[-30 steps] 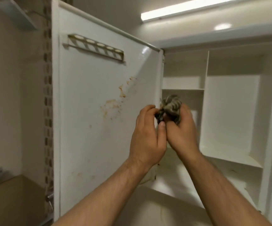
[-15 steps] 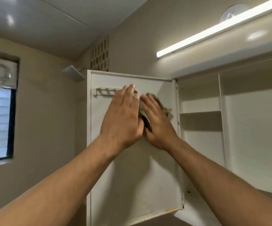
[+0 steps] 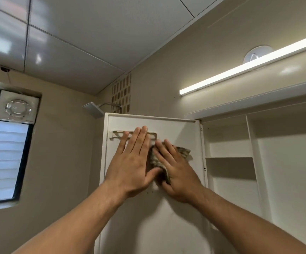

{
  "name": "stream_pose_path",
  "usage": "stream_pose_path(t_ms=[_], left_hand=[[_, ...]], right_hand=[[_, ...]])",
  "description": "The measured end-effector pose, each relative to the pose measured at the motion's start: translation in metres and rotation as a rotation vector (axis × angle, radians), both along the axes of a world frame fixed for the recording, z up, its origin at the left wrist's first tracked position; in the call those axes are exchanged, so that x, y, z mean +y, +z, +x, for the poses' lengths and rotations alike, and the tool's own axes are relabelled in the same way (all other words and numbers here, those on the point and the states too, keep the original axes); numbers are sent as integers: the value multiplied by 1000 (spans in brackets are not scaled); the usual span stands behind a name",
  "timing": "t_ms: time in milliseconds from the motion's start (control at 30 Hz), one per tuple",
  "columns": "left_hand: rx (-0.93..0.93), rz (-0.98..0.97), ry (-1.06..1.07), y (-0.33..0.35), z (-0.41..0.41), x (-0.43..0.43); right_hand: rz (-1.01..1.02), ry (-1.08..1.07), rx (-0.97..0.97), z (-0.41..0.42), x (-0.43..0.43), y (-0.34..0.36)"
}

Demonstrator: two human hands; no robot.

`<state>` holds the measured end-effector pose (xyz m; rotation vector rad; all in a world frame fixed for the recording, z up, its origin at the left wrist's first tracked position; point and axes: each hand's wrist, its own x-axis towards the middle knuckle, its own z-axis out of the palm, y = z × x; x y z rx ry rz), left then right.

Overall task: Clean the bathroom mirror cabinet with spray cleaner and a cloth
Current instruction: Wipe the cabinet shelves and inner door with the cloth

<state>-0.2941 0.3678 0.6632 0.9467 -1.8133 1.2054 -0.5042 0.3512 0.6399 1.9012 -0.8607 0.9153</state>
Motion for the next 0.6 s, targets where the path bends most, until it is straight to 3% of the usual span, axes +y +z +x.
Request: stream_pose_path(t_ms=[67, 100, 133, 233, 267, 300, 400, 500, 567, 600], left_hand=[[-27, -13, 19, -2, 4, -2], [-17, -19, 17, -2, 5, -4], [-4, -23, 18, -2, 6, -6], [9, -10, 21, -5, 8, -9], [11, -4, 12, -7, 8, -10], [16, 3, -1, -9, 9, -11], [-42, -15, -13, -21, 13, -13], [-120, -33, -4, -48, 22, -17], [-77, -31, -24, -56, 28, -17], [-47, -35, -50, -57, 28, -16]], right_hand=[[-45, -103, 194, -22, 1, 3], [-54, -161, 186, -29, 2, 10], [-44, -203, 74, -31, 3, 20], [-8, -221, -610, -2, 4, 39], [17, -172, -751, 13, 4, 35], [33, -89, -770, 26, 3, 22], [51, 36, -315, 38, -2, -38], [25, -13, 66, 5, 0, -57], [37, -67, 109, -11, 2, -43], [56, -78, 20, -13, 2, -33]])
